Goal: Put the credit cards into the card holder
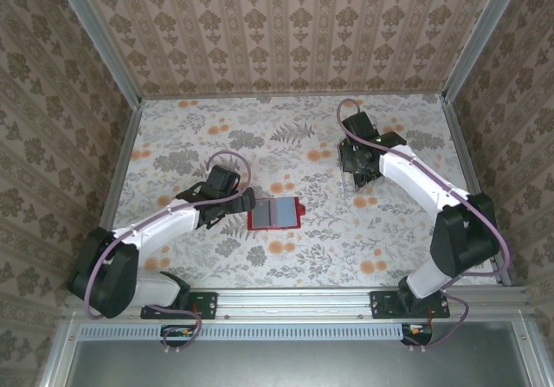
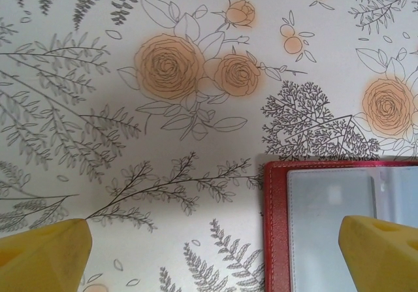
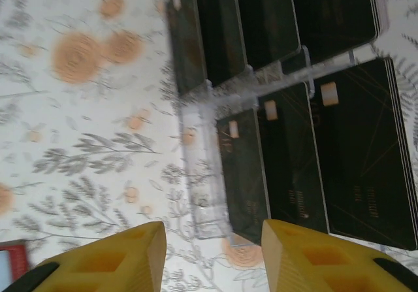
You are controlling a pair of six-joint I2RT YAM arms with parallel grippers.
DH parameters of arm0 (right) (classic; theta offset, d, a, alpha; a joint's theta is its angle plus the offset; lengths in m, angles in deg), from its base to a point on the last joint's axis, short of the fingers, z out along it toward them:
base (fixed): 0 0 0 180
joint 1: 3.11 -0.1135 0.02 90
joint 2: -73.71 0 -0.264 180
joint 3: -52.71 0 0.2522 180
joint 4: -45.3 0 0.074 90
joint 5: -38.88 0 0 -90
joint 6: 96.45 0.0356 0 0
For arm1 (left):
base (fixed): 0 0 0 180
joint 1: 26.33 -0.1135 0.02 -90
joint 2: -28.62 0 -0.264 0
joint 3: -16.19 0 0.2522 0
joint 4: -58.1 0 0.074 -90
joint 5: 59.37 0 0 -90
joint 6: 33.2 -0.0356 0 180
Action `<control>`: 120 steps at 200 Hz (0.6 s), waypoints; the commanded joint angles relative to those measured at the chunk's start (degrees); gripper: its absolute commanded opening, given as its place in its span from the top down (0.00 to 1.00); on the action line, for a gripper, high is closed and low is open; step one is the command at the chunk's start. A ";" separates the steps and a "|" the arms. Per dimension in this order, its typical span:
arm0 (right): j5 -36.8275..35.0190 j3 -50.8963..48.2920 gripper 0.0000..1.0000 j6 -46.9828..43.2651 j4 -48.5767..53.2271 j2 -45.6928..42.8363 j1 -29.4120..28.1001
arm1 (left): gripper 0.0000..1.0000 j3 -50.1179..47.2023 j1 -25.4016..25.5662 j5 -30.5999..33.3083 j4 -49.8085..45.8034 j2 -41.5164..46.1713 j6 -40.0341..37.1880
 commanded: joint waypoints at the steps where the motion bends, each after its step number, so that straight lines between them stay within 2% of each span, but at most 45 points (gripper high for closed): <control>1: -1.21 1.58 0.57 -2.45 4.98 2.38 0.80 | 0.00 1.97 -0.41 -1.32 1.64 -1.62 -1.25; 57: -4.51 2.71 0.57 -3.77 5.51 6.40 1.46 | 0.00 1.31 -0.41 -1.73 3.36 -2.87 -0.45; 120: -3.51 2.55 0.59 -3.92 4.13 10.04 2.63 | 0.00 1.12 -0.48 -2.58 4.21 -3.34 -1.33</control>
